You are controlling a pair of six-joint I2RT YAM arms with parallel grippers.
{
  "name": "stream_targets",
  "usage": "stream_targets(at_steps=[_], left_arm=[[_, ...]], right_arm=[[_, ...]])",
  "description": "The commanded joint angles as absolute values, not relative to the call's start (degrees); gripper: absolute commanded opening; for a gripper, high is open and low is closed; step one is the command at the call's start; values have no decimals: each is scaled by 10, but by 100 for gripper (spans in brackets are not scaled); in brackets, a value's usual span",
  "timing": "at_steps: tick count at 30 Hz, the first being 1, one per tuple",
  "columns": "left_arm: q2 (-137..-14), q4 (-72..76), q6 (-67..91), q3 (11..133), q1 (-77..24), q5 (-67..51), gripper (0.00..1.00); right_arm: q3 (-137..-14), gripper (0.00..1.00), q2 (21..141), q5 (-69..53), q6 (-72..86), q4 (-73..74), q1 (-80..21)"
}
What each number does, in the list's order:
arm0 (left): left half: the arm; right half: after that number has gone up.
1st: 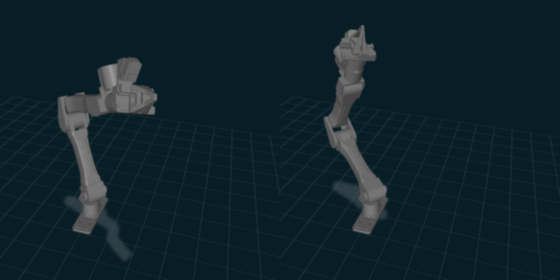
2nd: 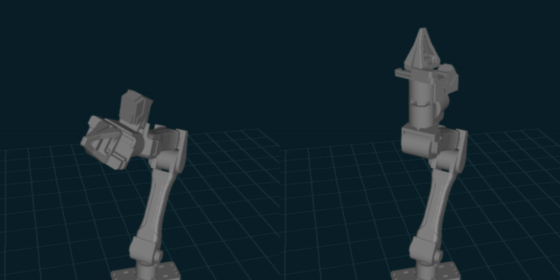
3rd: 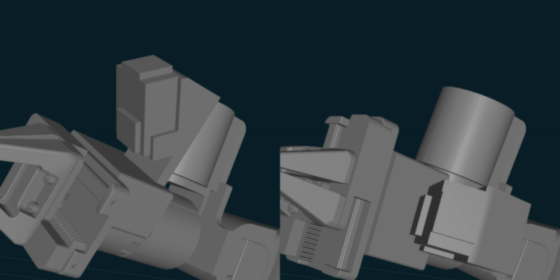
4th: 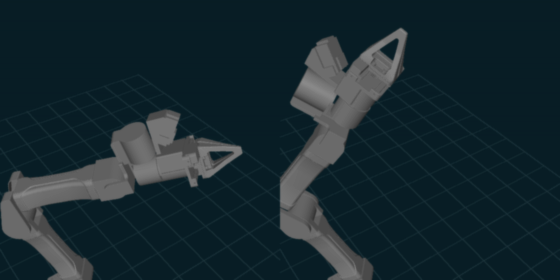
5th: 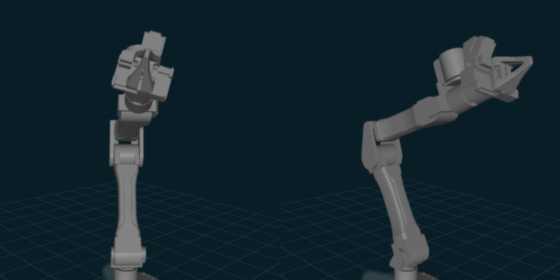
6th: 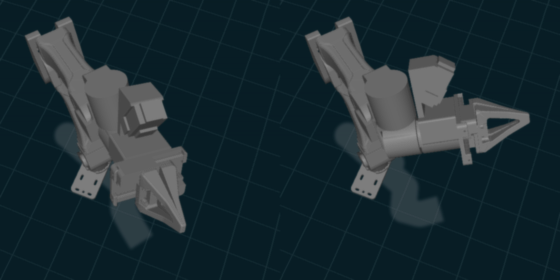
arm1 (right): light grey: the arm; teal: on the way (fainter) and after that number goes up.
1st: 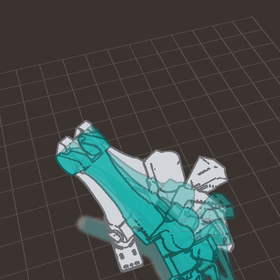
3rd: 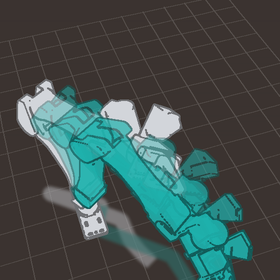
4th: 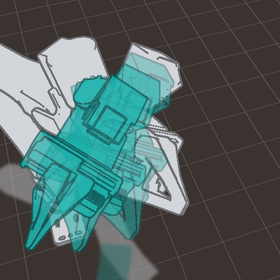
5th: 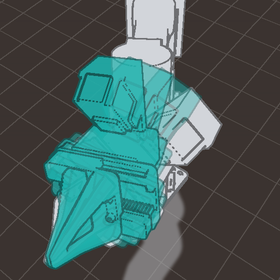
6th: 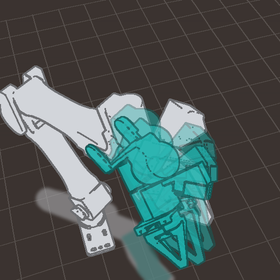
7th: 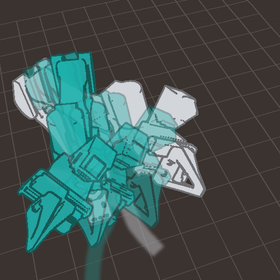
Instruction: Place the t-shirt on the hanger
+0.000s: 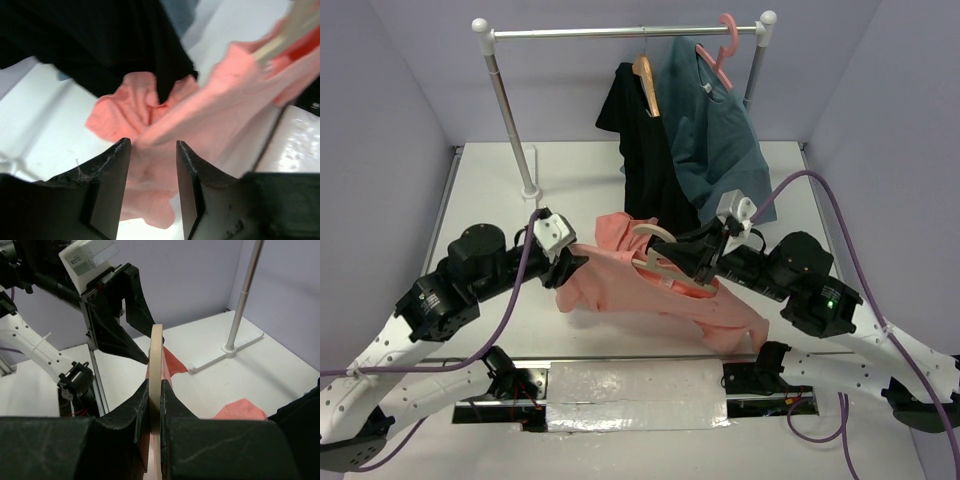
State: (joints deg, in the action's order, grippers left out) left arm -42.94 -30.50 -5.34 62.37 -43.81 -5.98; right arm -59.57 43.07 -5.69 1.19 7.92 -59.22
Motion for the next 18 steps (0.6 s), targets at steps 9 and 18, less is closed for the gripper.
stream_targets(at_steps=[9, 18], left_arm=[[-415, -323, -47, 655, -440, 136, 67], [-406, -313, -39, 622, -440, 72, 70]], right_arm=[[-651, 0, 389, -31, -12, 82, -591], [-653, 0, 371, -11, -20, 86, -591]])
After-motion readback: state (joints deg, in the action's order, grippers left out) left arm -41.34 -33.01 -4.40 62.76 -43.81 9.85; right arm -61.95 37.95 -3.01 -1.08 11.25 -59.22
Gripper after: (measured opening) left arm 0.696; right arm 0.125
